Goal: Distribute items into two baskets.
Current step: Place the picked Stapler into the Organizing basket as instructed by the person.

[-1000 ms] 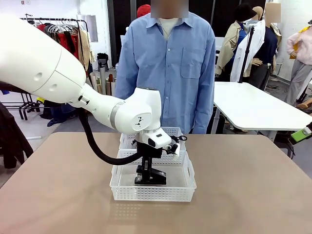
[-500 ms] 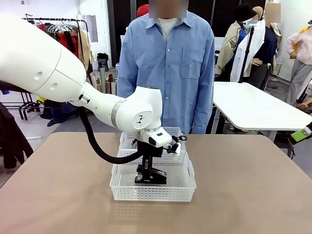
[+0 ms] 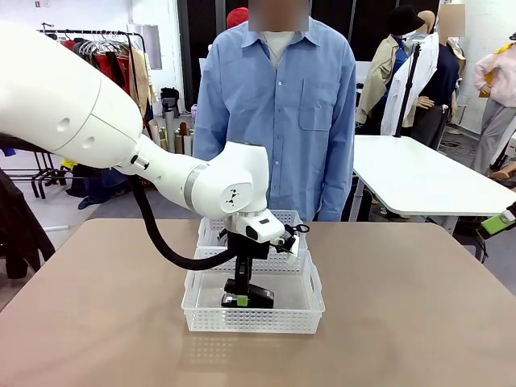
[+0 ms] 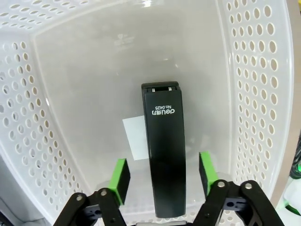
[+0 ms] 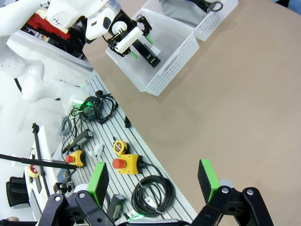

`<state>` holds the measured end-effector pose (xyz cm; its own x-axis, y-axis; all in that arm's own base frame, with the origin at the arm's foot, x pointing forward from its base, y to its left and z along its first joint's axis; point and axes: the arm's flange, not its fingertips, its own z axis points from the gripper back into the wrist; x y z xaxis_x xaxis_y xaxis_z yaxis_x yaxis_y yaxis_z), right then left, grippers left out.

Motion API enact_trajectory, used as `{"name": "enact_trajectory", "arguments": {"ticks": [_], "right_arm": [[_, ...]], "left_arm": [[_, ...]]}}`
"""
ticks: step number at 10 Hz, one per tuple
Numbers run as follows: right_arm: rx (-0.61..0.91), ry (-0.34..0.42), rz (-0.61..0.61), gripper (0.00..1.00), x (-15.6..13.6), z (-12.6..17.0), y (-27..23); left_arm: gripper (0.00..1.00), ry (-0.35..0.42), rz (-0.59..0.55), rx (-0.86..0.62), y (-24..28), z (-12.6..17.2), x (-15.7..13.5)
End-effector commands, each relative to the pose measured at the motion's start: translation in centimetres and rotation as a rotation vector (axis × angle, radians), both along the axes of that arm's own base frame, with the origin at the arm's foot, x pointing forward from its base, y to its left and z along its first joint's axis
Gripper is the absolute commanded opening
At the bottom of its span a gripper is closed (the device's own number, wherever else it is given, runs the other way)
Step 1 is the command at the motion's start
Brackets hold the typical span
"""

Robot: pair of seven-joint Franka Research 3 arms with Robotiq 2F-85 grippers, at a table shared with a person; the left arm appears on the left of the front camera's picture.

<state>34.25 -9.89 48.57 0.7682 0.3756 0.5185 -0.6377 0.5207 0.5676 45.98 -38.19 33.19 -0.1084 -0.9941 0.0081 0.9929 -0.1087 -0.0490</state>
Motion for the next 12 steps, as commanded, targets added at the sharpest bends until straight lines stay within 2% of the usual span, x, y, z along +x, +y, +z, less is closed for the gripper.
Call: {"name": "enact_trajectory", "arguments": {"ticks": [1, 2, 3, 6, 8, 10, 12], "right_arm": [[0.008, -0.007, 0.004, 1.0, 0.0, 0.1, 0.0], [0.008, -0.007, 0.004, 1.0, 0.0, 0.1, 0.0], [0.008, -0.007, 0.004, 1.0, 0.0, 0.1, 0.0], [0.008, -0.007, 0.004, 1.0, 0.0, 0.1, 0.0], [0.008, -0.007, 0.004, 1.0, 0.0, 0.1, 0.0], [0.008, -0.007, 0.004, 1.0, 0.0, 0.1, 0.0], [0.008, -0.007, 0.004, 1.0, 0.0, 0.1, 0.0]], "left_arm": [[1.0, -0.024, -0.009, 0.013, 0.9, 1.9, 0.0], [1.0, 0.002, 0.058, 0.062, 1.2, 2.8, 0.3], [1.0, 0.015, 0.05, 0.053, 1.6, 3.7, 0.2], [1.0, -0.1, 0.092, -0.001, 3.7, 7.5, -1.4], [1.0, -0.108, 0.124, -0.012, 5.7, 10.7, -1.9], [1.0, -0.179, 0.206, -0.015, 7.8, 13.1, -2.6], [1.0, -0.131, 0.219, 0.011, 8.7, 13.9, -2.6]]}}
